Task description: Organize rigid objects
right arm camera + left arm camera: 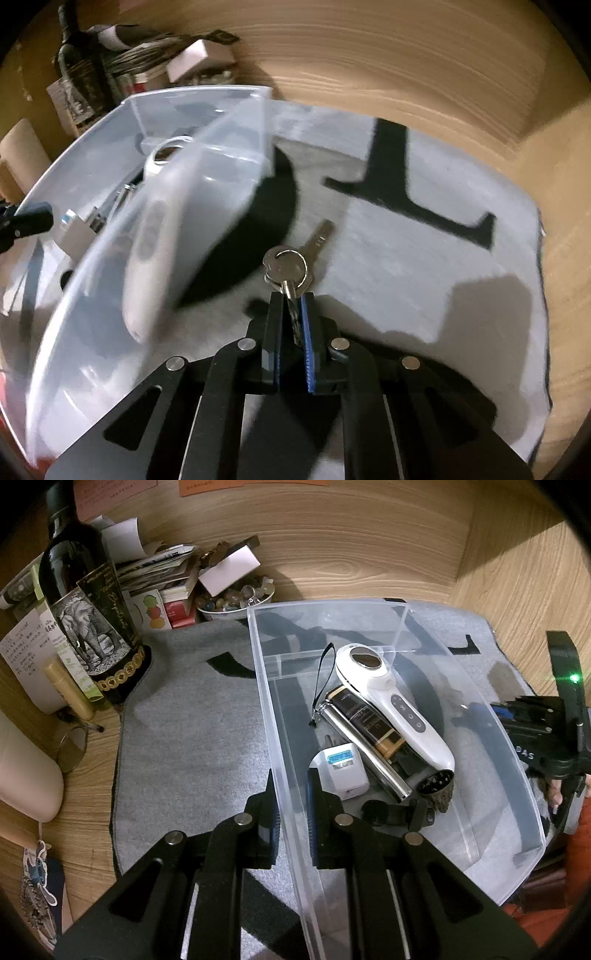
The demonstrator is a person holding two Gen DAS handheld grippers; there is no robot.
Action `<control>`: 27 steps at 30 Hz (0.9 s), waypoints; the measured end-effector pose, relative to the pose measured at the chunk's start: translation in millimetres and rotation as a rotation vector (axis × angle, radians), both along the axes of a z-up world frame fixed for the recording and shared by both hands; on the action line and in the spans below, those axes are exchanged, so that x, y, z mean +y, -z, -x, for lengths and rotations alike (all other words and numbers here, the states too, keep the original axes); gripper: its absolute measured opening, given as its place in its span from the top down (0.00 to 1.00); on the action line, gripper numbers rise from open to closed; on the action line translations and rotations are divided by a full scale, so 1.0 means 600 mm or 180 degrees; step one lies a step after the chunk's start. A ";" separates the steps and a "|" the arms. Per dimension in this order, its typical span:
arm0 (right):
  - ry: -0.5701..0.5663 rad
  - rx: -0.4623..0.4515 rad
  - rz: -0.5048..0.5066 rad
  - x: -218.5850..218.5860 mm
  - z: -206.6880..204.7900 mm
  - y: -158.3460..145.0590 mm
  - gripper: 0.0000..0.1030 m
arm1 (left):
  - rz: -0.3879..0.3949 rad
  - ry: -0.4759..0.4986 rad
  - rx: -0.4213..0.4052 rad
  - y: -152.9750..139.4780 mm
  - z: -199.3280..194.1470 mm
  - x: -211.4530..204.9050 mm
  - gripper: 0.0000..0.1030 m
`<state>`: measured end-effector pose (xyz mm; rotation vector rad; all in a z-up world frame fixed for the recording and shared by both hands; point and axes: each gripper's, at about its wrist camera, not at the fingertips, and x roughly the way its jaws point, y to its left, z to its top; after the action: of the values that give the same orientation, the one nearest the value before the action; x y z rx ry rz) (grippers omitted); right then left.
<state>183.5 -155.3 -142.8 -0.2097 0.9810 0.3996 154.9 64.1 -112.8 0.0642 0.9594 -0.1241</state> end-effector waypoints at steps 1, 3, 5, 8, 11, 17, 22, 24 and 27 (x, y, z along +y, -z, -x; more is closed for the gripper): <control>0.0048 0.0009 0.0009 -0.010 0.003 -0.001 0.92 | -0.0005 0.0003 -0.0002 0.000 0.000 0.000 0.89; 0.0088 0.0026 0.0019 -0.023 0.005 -0.002 0.92 | -0.0002 0.0001 -0.0002 0.000 0.000 -0.001 0.89; 0.0084 0.0044 0.0056 -0.027 0.011 -0.005 0.92 | 0.0000 0.0000 -0.0001 0.000 0.000 -0.002 0.89; 0.0064 0.0070 0.0121 -0.018 0.012 -0.009 0.74 | 0.0000 0.0001 -0.0001 -0.001 -0.001 -0.002 0.89; 0.0095 -0.0062 0.0179 -0.013 0.012 -0.011 0.54 | 0.0001 0.0006 0.0002 -0.001 -0.001 -0.003 0.89; 0.0231 -0.0017 0.0023 -0.014 -0.024 0.001 0.76 | 0.0008 0.0006 0.0002 -0.001 0.000 -0.005 0.89; 0.0221 -0.0080 0.0084 -0.009 -0.019 -0.007 0.76 | 0.0026 -0.0001 0.0005 -0.001 -0.001 -0.005 0.89; 0.0210 -0.0121 0.0070 -0.009 -0.011 -0.015 0.76 | 0.0020 0.0000 0.0004 -0.001 -0.001 -0.006 0.89; 0.0217 -0.0285 0.0056 -0.008 0.001 -0.041 0.76 | 0.0029 0.0000 0.0004 -0.001 -0.001 -0.005 0.89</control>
<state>182.8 -160.0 -118.3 -0.2077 0.9014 0.3168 155.3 61.1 -112.1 0.0559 0.9602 -0.1285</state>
